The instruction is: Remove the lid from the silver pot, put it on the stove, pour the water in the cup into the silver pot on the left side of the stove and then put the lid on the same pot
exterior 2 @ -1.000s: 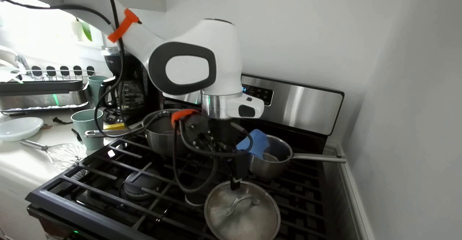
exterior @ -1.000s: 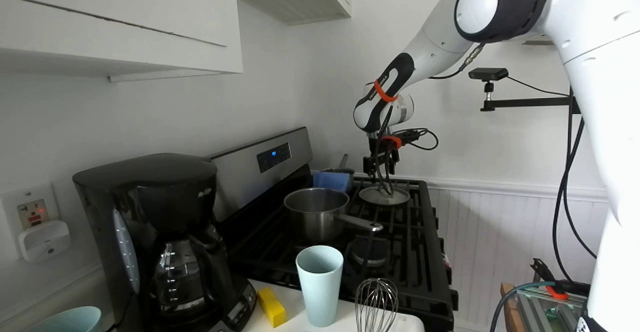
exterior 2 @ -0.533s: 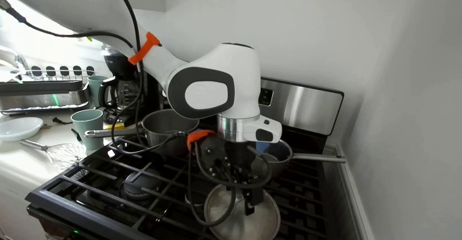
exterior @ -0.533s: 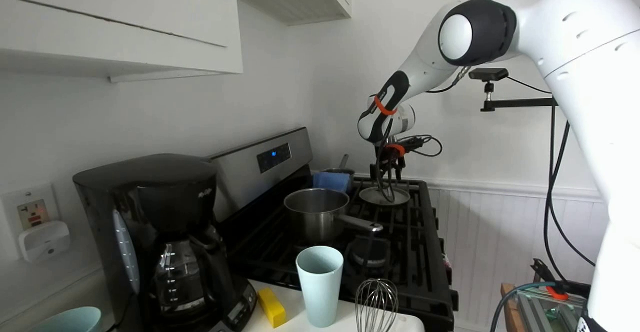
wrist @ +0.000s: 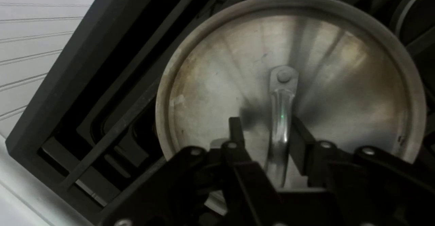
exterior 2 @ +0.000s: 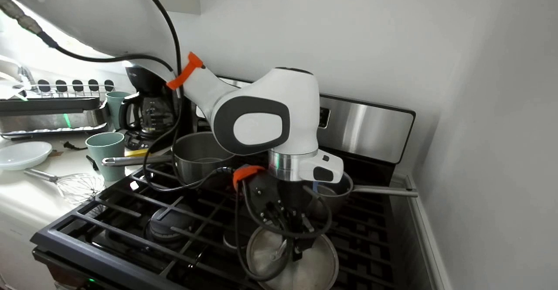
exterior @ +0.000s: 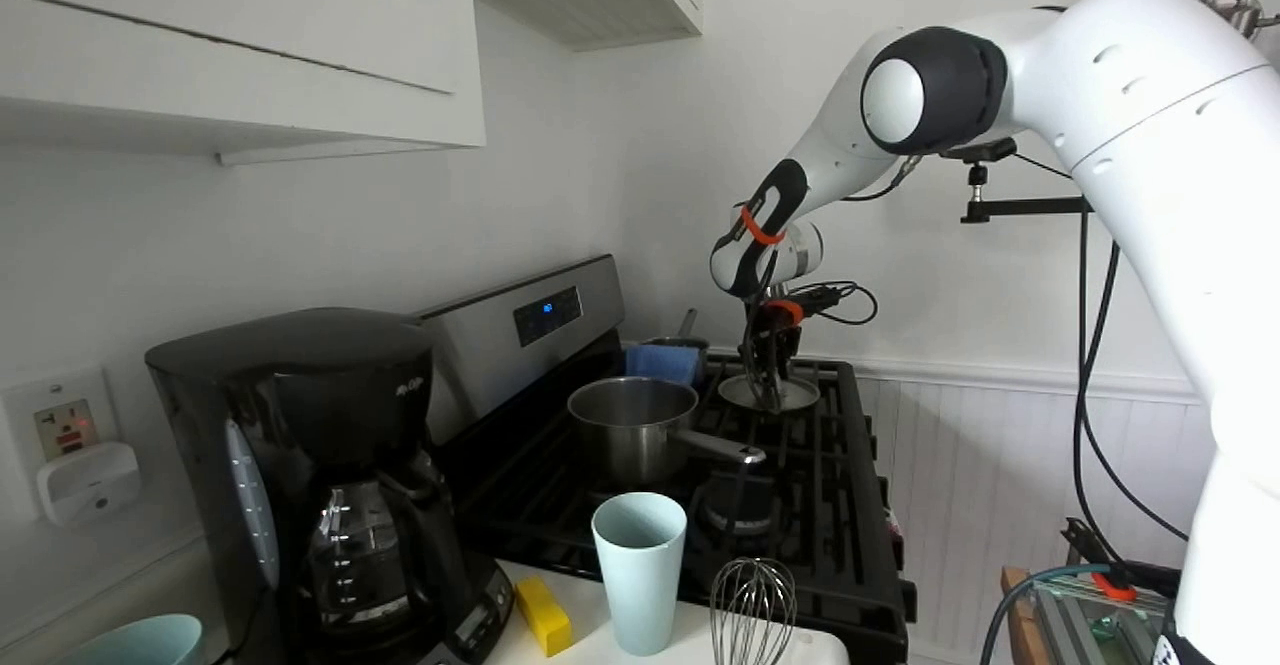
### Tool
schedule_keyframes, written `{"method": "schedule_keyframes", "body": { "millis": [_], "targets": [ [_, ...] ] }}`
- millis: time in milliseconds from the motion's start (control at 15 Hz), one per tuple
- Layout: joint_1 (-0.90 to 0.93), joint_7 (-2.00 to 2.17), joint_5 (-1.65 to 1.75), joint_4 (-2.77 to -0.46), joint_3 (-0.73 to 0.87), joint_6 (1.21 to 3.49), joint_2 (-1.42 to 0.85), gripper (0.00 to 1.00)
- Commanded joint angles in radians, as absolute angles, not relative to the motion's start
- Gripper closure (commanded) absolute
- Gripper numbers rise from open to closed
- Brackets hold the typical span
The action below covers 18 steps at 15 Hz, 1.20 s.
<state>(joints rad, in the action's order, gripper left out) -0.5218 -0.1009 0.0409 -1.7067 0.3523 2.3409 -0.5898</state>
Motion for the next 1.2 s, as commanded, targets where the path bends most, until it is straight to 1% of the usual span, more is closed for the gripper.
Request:
{"method": "schedule_keyframes", "body": {
  "millis": [0, 67, 133, 200, 267, 333, 533, 1133],
  "targets": [
    [-0.541, -0.102, 0.016, -1.659, 0.336, 2.318, -0.612, 0.91],
    [-0.539, -0.1, 0.019, -1.655, 0.337, 2.316, -0.613, 0.97],
    [-0.533, -0.091, 0.027, -1.656, 0.343, 2.313, -0.61, 1.0],
    [-0.529, -0.089, 0.032, -1.66, 0.346, 2.31, -0.601, 1.0],
    [-0.524, -0.086, 0.036, -1.665, 0.348, 2.309, -0.592, 1.0],
    [-0.52, -0.084, 0.04, -1.669, 0.35, 2.306, -0.584, 0.98],
    [-0.504, -0.08, 0.053, -1.687, 0.355, 2.294, -0.548, 0.98],
    [-0.371, -0.15, 0.183, -1.909, 0.341, 2.258, -0.217, 0.98]
  ]
}}
